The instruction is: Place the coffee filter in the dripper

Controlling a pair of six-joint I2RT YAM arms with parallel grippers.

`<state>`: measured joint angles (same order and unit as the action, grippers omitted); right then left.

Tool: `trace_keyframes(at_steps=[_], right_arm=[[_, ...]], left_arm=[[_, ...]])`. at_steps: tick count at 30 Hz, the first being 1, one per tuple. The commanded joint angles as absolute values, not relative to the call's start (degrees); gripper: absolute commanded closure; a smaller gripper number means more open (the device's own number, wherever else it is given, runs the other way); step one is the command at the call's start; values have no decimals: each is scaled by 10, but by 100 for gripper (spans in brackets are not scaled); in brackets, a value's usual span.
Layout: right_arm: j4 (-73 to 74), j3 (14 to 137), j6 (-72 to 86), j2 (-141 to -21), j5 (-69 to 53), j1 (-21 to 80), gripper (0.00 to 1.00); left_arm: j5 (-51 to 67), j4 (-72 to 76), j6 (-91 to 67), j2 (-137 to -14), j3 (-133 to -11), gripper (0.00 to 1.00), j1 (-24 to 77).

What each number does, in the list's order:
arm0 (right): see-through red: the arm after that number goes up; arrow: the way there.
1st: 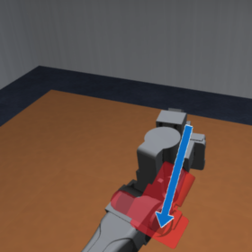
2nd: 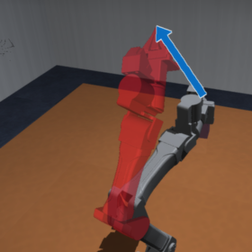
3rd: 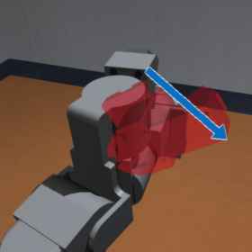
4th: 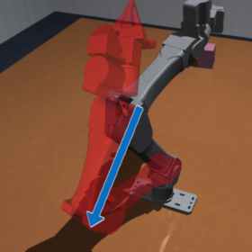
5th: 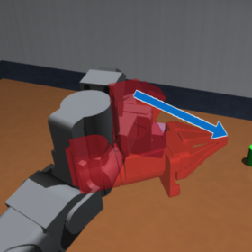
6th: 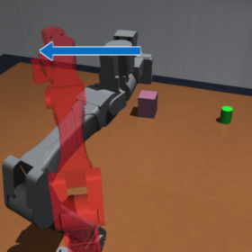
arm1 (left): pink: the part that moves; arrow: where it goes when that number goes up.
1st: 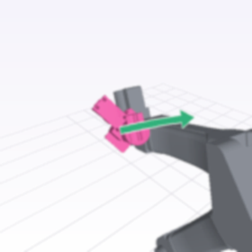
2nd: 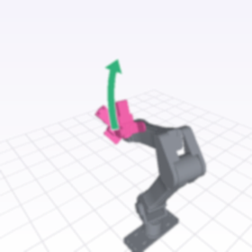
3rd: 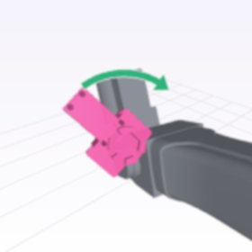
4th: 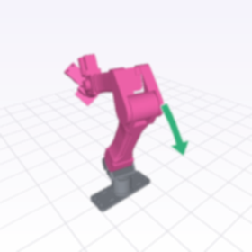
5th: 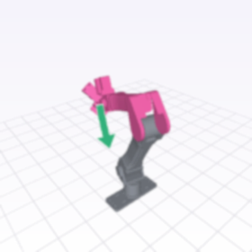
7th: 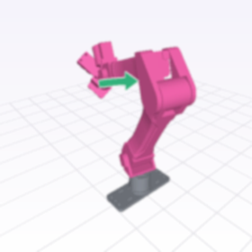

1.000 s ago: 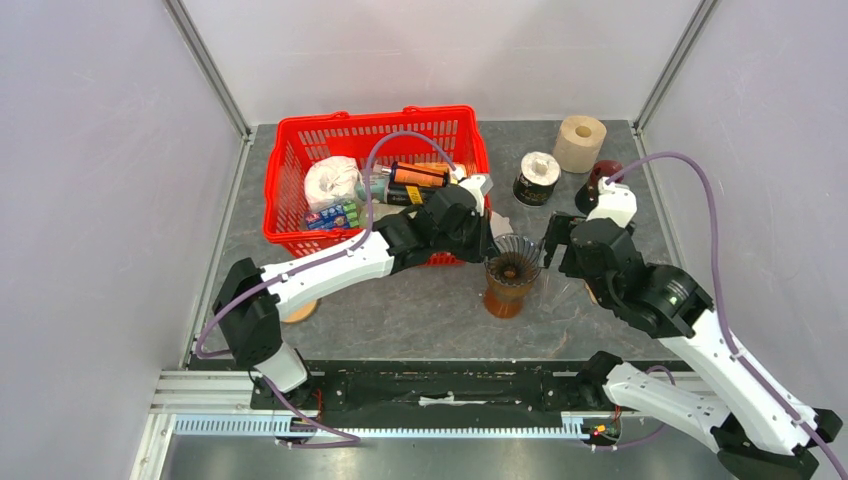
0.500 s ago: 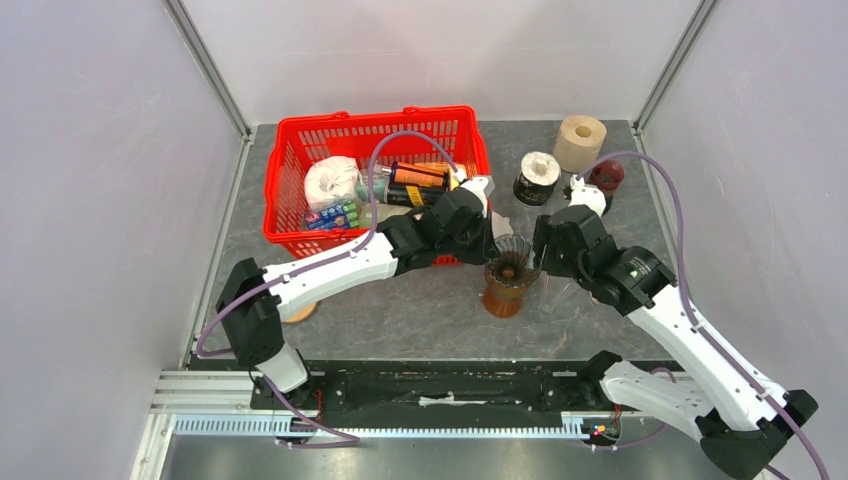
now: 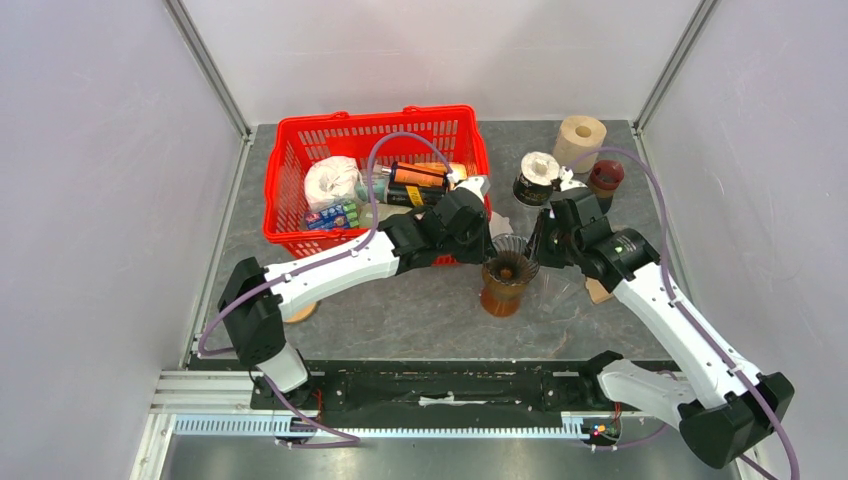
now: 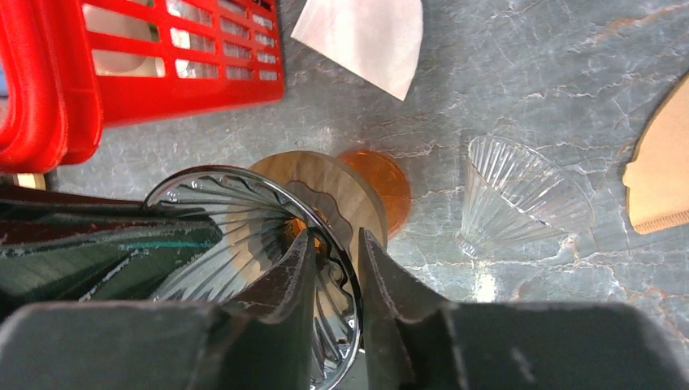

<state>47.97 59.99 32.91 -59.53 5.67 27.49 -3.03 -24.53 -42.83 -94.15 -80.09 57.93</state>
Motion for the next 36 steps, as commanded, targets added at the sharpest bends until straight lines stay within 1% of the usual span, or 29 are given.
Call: trace_keyframes(at_steps=[1,2,3,4,11,15,23,36], right_arm=[[488,616,304,-619,2,270,78],[502,622,298,-627,2,269,85],[509,625,293,-633,2,269,94],[516,627,291,-637,-13,270,100],[551,620,267,-656,-13,269,100],[547,587,270,-652,30,269,100],[563,539,303,-686,72,265,100],[525,461,334,-774,57,262,100]], left_arm=[[-39,-283,-463,-947,-810,98,585],[-36,-283,-469,-947,-807,98,586],[-34,-283,-474,-947,-805,98,587],[-35,-283,-477,-947,-802,98,589],[-63,-296,-492,-939,-789,98,603],[-66,-296,-492,-941,-784,98,609],[-76,-310,-500,-947,-778,98,609],[-75,-312,-521,-963,-745,98,621]])
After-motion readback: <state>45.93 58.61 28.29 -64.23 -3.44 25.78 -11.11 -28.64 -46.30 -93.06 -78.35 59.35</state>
